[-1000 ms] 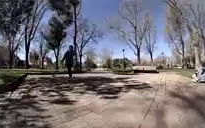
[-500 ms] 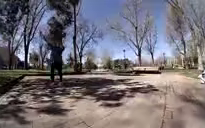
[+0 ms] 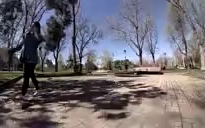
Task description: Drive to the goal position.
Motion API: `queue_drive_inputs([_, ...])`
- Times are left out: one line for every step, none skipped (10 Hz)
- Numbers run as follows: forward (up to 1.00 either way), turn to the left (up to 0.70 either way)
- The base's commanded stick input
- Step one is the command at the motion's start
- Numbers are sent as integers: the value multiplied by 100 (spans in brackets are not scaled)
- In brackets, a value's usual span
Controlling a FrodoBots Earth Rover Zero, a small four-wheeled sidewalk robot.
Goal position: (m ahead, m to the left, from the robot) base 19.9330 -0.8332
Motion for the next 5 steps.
queue_drive_inputs([85,0])
queue_drive_inputs([85,0])
queue_drive_inputs([85,0])
queue_drive_inputs([85,0])
queue_drive_inputs([85,0])
